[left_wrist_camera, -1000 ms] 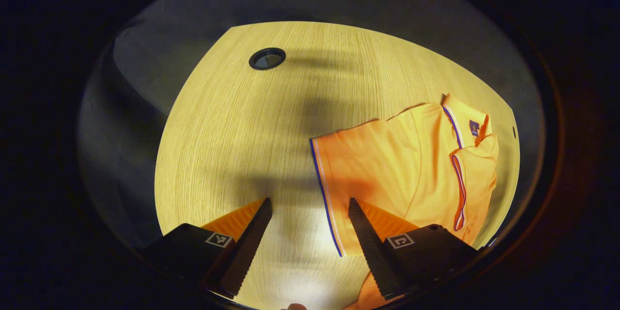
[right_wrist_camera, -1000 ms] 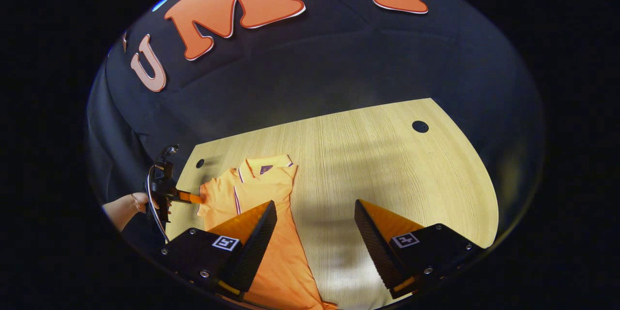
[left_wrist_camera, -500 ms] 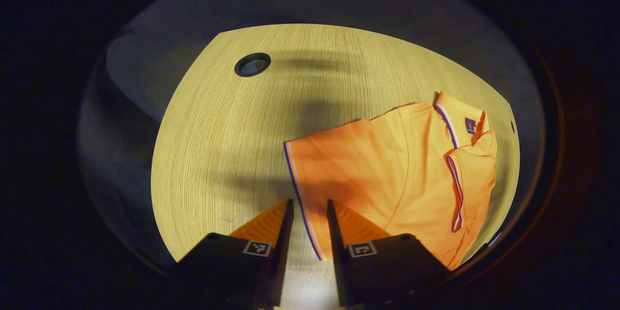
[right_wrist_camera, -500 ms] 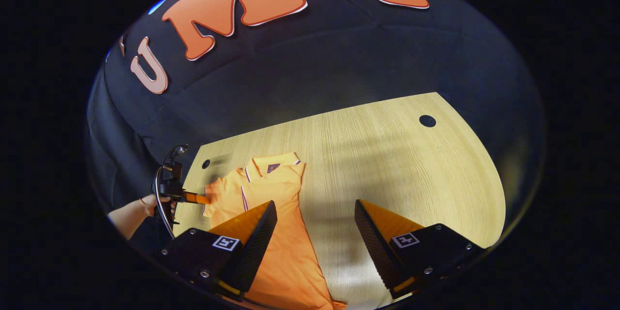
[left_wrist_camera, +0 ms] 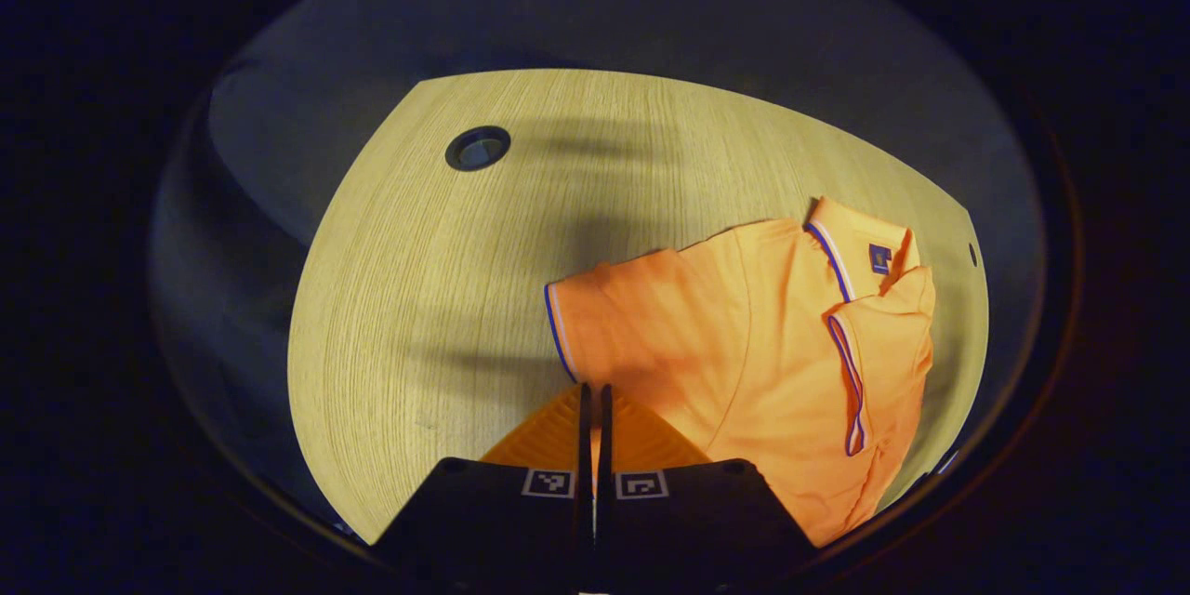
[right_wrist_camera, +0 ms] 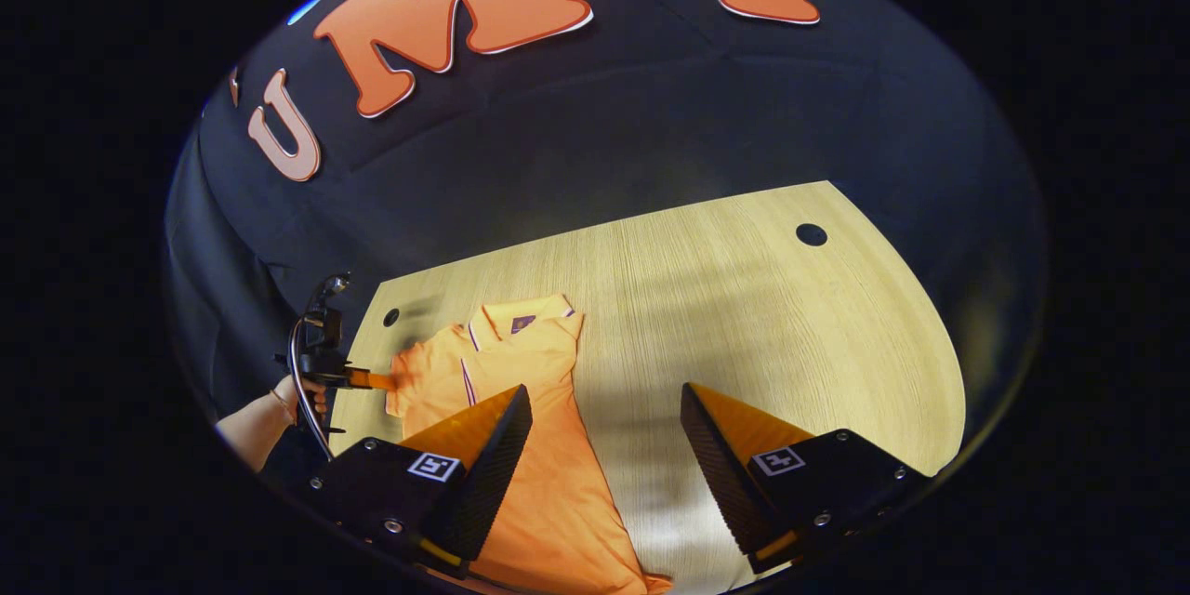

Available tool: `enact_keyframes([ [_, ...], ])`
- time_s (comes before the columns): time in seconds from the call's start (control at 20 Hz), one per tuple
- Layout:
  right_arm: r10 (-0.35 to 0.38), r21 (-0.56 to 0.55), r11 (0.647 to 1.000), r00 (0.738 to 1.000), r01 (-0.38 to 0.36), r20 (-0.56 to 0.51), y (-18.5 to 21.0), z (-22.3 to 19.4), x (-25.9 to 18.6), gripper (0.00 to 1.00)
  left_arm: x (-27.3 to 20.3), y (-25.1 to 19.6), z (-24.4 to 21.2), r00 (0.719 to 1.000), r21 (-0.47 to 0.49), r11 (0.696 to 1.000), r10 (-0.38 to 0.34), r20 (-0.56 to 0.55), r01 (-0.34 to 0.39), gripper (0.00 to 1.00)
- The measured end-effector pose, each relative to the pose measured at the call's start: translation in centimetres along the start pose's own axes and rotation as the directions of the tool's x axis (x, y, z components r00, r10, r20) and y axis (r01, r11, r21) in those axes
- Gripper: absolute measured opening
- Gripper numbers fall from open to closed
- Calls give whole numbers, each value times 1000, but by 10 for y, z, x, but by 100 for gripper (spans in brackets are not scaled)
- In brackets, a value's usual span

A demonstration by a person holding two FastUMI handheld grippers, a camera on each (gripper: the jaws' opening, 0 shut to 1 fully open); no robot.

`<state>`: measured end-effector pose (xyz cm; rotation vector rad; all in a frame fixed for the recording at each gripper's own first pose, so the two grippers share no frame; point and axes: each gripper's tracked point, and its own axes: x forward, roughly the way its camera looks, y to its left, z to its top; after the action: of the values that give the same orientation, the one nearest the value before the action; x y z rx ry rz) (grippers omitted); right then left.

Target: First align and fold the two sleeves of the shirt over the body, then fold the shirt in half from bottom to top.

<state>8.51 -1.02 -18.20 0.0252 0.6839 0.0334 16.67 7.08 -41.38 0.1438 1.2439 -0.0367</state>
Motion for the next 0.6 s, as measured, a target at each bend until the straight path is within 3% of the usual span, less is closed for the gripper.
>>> enact_keyframes([
  [0.25, -12, -13, 1000, 1000, 12, 22, 1, 1, -7, 98, -38, -43, 23, 996, 126, 991, -48, 73, 39, 1],
  [0.6, -27, -32, 999, 999, 29, 47, -4, 0, -21, 98, -73, -142, 31, 978, 257, 955, -178, 109, 146, 1],
])
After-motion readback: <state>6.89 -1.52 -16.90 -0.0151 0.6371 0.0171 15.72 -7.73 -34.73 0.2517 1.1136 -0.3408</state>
